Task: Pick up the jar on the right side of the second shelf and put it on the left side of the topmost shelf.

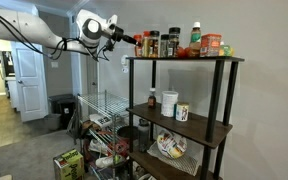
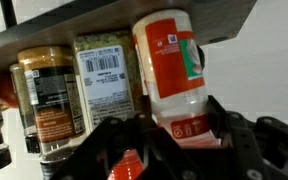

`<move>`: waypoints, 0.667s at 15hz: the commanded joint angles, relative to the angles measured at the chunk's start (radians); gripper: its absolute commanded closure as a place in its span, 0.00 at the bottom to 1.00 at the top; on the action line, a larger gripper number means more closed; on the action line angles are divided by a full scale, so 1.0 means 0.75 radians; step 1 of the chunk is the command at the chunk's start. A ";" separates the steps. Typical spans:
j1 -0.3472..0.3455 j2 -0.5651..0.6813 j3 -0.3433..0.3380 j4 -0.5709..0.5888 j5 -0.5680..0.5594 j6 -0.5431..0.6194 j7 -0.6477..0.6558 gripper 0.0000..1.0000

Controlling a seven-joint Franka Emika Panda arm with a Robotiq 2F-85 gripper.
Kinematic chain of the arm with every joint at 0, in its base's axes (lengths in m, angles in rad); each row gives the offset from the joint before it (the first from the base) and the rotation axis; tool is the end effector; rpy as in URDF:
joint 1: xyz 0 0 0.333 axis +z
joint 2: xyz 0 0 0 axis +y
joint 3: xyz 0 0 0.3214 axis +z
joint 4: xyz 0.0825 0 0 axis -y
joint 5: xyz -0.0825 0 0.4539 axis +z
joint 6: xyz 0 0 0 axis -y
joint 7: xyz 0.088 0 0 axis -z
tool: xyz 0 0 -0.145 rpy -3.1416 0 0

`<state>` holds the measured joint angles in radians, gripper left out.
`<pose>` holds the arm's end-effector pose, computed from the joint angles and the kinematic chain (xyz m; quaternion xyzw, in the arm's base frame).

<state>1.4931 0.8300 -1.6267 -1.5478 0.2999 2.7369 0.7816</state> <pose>0.7210 0.2389 0.6647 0.7737 -0.2118 0.5966 0.0243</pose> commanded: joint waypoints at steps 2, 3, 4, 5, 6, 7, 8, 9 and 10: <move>0.035 -0.064 -0.001 0.028 -0.069 -0.067 0.039 0.70; 0.038 -0.066 -0.001 0.036 -0.072 -0.076 0.039 0.70; 0.039 -0.070 0.001 0.047 -0.076 -0.087 0.039 0.70; 0.039 -0.073 0.003 0.053 -0.080 -0.095 0.039 0.70; 0.039 -0.078 0.007 0.057 -0.084 -0.101 0.039 0.70; 0.039 -0.081 0.009 0.061 -0.091 -0.107 0.040 0.70; 0.040 -0.086 0.010 0.060 -0.096 -0.112 0.040 0.70; 0.038 -0.089 0.013 0.062 -0.102 -0.117 0.040 0.70; 0.037 -0.092 0.015 0.063 -0.108 -0.121 0.041 0.70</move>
<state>1.5134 0.8037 -1.6252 -1.5109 0.2712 2.6751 0.7816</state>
